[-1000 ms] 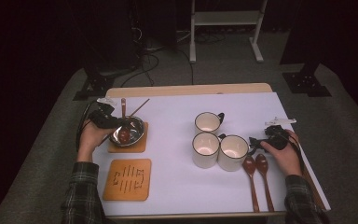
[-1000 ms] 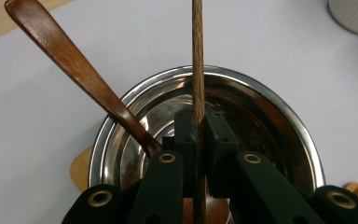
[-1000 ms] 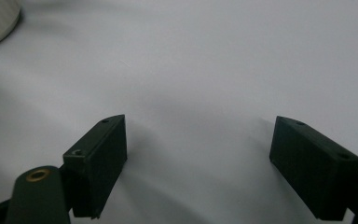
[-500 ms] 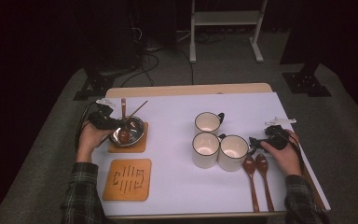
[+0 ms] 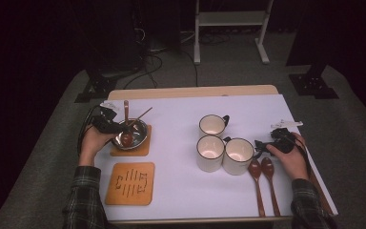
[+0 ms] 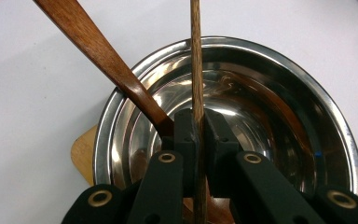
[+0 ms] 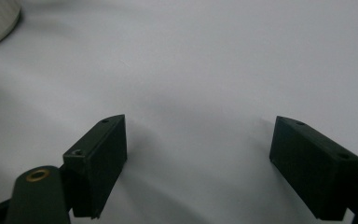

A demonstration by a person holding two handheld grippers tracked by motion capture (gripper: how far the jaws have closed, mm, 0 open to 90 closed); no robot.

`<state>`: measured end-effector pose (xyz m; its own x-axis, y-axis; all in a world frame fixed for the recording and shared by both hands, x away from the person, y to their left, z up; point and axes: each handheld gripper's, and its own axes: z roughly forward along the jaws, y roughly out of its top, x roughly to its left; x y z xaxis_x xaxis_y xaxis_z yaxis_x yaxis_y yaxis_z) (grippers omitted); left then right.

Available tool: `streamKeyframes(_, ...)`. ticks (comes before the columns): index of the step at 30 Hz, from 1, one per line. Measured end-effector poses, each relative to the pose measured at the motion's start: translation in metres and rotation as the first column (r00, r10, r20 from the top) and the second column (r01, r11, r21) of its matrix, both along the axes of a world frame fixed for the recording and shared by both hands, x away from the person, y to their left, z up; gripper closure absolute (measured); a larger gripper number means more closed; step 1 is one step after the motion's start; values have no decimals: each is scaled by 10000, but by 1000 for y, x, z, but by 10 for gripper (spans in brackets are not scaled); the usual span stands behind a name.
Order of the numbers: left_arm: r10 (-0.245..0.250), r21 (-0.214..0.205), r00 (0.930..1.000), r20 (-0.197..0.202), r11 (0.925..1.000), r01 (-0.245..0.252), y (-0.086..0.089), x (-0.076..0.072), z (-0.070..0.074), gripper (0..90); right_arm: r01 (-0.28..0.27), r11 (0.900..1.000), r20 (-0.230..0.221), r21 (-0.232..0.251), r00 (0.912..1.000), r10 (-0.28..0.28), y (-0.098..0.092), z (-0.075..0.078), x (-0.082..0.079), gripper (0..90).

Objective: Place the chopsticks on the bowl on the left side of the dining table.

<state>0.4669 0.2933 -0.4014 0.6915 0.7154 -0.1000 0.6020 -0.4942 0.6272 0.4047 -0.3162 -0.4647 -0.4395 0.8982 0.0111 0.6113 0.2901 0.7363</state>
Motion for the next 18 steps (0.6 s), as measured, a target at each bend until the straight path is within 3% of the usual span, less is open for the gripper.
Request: streamKeyframes(18, 111, 2, 9998, -134, 9999, -111, 1, 1, -3, 829, 1, 10000, -2, 3, 10000, -1, 0, 0, 0, 175)
